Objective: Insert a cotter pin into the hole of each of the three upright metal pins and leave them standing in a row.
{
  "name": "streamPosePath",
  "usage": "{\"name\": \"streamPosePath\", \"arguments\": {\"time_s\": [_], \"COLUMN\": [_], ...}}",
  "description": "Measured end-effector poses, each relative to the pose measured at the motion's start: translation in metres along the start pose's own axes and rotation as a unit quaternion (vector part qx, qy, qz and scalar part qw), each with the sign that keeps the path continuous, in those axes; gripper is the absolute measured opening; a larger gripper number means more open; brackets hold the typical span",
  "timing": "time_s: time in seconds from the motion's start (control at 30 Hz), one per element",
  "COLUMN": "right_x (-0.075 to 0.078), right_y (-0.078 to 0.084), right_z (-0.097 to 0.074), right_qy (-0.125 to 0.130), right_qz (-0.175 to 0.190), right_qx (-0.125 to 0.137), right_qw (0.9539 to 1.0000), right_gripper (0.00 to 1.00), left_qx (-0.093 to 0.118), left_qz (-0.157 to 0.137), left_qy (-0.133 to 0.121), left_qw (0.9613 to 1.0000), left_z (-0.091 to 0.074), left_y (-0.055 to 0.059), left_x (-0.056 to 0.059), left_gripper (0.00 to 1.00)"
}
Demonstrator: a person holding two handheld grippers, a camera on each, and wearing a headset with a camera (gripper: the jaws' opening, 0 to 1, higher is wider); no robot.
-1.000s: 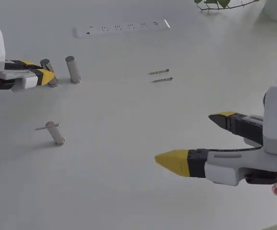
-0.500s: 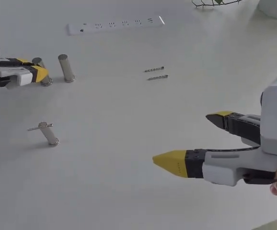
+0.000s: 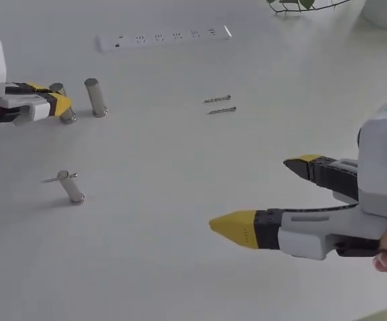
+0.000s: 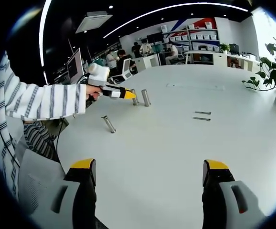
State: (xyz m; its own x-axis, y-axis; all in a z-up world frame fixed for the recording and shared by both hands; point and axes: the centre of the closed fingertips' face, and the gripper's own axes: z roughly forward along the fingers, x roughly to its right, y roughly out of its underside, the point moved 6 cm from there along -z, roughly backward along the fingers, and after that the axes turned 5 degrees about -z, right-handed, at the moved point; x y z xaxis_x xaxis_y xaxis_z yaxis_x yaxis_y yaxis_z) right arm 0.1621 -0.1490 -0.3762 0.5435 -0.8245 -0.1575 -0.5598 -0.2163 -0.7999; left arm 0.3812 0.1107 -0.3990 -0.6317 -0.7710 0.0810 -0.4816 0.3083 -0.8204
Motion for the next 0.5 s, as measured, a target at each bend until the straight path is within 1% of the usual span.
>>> {"name": "streamPosePath", "arguments": {"time_s": [0.03, 0.13, 0.27, 0.3, 0.33, 0.37, 0.4, 0.47, 0.5], "right_x": [0.0, -0.001, -0.004, -0.005, -0.006, -0.007, -0.006, -0.006, -0.006], "right_y": [-0.001, -0.001, -0.004, -0.005, -0.006, -0.007, -0.008, -0.009, -0.01], "right_z": [0.0, -0.002, -0.004, -0.004, -0.005, -0.005, -0.004, -0.005, -0.005], "right_qy": [0.0, -0.002, -0.006, -0.007, -0.008, -0.009, -0.011, -0.012, -0.013], "right_qz": [-0.001, -0.007, -0.012, -0.013, -0.016, -0.018, -0.02, -0.023, -0.024], "right_qx": [0.001, 0.002, 0.008, 0.009, 0.011, 0.013, 0.016, 0.02, 0.021], "right_qw": [1.0, 1.0, 0.9999, 0.9999, 0.9998, 0.9997, 0.9996, 0.9995, 0.9994], "right_gripper": [0.91, 0.92, 0.91, 0.91, 0.91, 0.91, 0.91, 0.91, 0.91], "left_qx": [0.006, 0.021, 0.037, 0.039, 0.04, 0.039, 0.041, 0.043, 0.045], "left_qz": [-0.004, 0.001, 0.003, 0.004, -0.006, -0.009, -0.01, -0.005, 0.002], "left_qy": [0.003, 0.01, 0.024, 0.027, 0.033, 0.039, 0.045, 0.053, 0.058], "left_qw": [1.0, 0.9997, 0.999, 0.9989, 0.9986, 0.9984, 0.9981, 0.9976, 0.9973], "left_z": [-0.003, -0.012, -0.027, -0.029, -0.033, -0.034, -0.037, -0.041, -0.043], "left_y": [-0.004, -0.015, -0.027, -0.029, -0.031, -0.032, -0.035, -0.037, -0.039], "left_x": [0.002, 0.01, 0.025, 0.027, 0.031, 0.034, 0.039, 0.046, 0.052], "left_gripper": [0.09, 0.08, 0.08, 0.08, 0.08, 0.08, 0.08, 0.08, 0.08]}}
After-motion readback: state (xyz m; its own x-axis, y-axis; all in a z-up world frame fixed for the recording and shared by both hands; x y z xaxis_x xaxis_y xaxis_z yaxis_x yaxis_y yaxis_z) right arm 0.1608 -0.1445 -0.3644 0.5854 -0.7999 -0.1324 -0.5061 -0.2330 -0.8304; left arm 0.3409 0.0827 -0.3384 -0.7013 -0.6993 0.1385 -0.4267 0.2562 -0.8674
